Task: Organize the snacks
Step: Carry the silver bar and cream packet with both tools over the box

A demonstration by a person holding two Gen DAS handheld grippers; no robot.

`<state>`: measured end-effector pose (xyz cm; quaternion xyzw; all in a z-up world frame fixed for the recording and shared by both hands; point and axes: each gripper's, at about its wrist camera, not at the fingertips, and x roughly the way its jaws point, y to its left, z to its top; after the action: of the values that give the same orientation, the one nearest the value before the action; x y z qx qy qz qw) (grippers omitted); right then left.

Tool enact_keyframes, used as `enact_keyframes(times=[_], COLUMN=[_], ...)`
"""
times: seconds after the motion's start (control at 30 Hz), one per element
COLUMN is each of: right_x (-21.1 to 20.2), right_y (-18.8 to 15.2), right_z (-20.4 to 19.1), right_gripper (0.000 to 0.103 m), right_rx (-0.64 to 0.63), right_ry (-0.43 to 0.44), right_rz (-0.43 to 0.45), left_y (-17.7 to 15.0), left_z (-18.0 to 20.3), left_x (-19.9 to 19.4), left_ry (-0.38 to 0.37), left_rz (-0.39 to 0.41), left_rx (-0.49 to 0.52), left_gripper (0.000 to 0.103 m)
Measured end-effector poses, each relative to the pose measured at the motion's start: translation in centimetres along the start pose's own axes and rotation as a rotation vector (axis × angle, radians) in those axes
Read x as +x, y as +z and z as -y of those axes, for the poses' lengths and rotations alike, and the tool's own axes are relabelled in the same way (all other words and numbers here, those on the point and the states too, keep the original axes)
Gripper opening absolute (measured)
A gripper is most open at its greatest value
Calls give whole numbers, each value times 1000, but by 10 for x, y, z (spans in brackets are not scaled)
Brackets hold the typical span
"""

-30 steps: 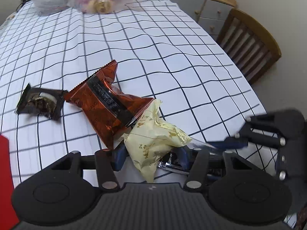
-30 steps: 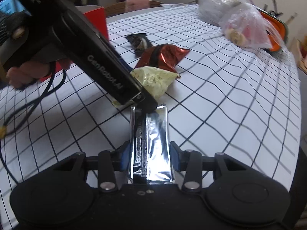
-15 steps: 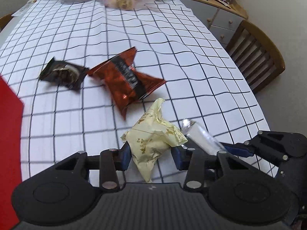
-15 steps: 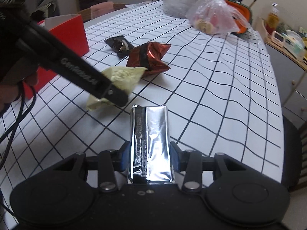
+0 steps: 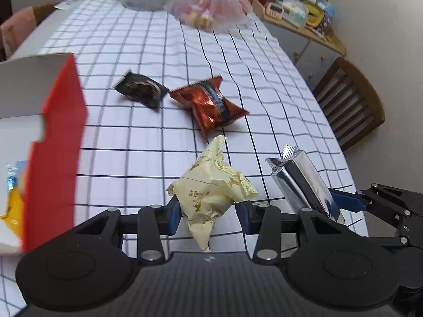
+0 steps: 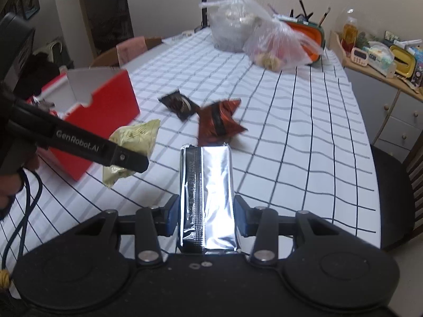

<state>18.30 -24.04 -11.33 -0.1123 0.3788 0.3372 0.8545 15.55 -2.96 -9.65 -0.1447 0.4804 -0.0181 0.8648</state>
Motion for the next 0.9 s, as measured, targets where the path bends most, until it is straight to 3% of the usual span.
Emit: enact_keyframes(times=[0.43, 0.9], right_x=[-33, -11], right_y=[36, 79], right_z=[-77, -171], right_gripper=[41, 41], right_rx=[31, -9], right_ry=[32, 74], right_rz=[86, 126], left_y=[-5, 0], left_z=[-49, -132], left_x=[-84, -145], left_ry=[1, 100], left_rz=[91, 173], left_rx=[-36, -65], left_gripper=[42, 42])
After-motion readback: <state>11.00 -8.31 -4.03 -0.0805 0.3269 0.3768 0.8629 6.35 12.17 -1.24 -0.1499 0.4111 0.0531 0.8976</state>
